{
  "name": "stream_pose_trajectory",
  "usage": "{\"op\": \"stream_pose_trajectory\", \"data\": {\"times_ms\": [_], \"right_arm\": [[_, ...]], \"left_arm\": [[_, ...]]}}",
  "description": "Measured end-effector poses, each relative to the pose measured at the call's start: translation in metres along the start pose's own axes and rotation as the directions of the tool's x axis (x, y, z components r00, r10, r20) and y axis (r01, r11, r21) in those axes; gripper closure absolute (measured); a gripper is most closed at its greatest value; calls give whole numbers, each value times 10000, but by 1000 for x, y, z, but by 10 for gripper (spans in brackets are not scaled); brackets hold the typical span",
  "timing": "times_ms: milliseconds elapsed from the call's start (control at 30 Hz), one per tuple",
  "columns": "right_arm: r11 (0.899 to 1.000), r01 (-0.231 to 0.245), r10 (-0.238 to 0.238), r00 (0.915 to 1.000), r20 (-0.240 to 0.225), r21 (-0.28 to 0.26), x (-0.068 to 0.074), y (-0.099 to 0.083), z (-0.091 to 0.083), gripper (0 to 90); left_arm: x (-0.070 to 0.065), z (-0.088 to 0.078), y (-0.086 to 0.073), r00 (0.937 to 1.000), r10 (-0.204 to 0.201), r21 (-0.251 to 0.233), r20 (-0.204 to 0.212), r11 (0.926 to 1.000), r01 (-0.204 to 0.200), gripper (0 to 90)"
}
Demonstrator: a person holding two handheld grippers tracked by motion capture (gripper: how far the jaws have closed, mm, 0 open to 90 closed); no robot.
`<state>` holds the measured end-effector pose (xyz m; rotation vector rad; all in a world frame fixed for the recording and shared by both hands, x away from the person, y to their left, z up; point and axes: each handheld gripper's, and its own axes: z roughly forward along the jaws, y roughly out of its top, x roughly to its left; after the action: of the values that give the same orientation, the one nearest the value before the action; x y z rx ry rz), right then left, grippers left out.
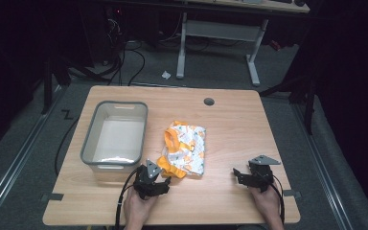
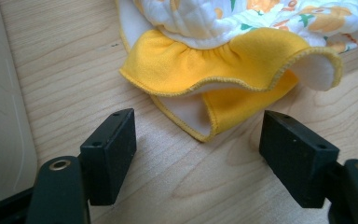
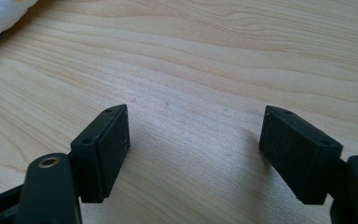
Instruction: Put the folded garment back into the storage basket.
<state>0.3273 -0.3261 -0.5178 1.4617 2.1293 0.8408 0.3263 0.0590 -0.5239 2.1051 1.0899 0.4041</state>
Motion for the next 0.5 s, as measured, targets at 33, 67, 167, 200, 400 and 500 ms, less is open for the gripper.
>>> {"op": "stream_pose_trajectory", "data": {"times_ms": [33,67,167,200,400,500], "right_arm": [[10000,-1,1,10000,0,0,0,0,0,248],[10000,-1,1,10000,-2,-1,0,0,0,247],[10000,1,-1,10000,-1,-1,0,0,0,248],[10000,1,-1,10000,-1,-1,0,0,0,248],[10000,1,-1,10000,0,0,0,0,0,247],[10000,1,-1,10000,0,0,0,0,0,248]], "left_arm": [[0,0,0,10000,-5,0,-2,10000,5,278],[0,0,0,10000,-12,-3,-2,10000,12,278],[-1,0,0,9999,0,2,-126,10000,0,275],[-1,0,0,9999,0,2,-126,10000,0,271],[-2,1,1,9999,-32,29,-140,10000,33,266],[-1,1,1,10000,-61,30,-79,10000,61,264]]}}
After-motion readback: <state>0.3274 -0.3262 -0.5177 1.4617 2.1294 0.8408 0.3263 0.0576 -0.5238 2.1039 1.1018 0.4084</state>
